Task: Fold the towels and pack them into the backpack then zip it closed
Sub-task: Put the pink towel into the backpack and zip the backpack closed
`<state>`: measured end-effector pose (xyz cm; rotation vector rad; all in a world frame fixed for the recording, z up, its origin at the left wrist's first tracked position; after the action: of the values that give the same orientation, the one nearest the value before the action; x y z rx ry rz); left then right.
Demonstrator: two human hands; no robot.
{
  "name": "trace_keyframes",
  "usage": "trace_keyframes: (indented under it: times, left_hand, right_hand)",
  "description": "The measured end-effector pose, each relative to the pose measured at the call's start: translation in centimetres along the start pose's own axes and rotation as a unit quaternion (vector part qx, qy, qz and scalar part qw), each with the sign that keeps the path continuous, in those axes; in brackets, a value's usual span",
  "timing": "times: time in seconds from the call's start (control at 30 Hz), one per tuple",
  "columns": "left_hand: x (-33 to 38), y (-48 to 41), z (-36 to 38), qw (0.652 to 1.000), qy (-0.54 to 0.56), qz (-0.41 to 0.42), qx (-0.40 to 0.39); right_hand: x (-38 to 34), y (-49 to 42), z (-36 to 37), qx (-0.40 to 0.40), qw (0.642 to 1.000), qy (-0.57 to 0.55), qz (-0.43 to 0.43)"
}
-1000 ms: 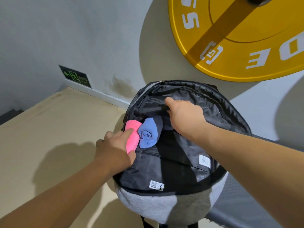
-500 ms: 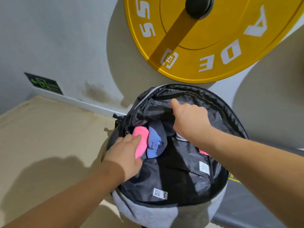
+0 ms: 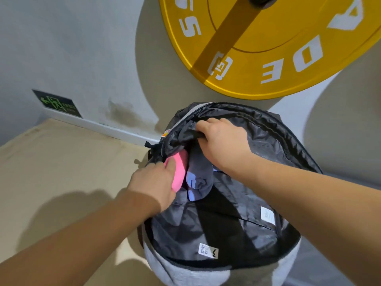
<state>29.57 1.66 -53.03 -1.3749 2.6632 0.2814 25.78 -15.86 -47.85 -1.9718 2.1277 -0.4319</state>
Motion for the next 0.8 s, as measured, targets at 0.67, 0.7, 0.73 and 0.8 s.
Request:
trace_keyframes:
  times: [0.67,0.7,0.73,0.8]
  left_hand:
    - [2.1,-2.1,-0.3,0.972,0.195,-0.006,0.128]
    - [2.7,-1.4,-0.8,0.971,0.179,0.005,0.161]
    - [3.6,-0.7,-1.1,0.971,0.164,0.028,0.174]
    - [5.0,0.0,-0.7,0.982,0.117,0.065,0.135]
  right_hand:
    - [3.4,2.3,-0.6,-0.047,0.997,-0.056,-0.026]
    - [3.6,2.3,-0.5,-0.060,0.997,-0.048,-0.023]
    - [3.8,2.5,-0.5,-0.075,0.996,-0.041,-0.018]
    - [3.8,2.6,-0.3,-0.089,0.995,-0.042,-0.001]
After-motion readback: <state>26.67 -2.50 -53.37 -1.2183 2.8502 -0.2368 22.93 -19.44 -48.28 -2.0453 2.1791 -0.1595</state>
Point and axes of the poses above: each hand's wrist, its own y-axis away from the middle knuckle, its own z-axis out of the palm, x = y × z, the point moved 2 cm from there along -y, towards the middle knuckle, and after that the axes turned 9 degrees about -z, right-handed, at the moved point
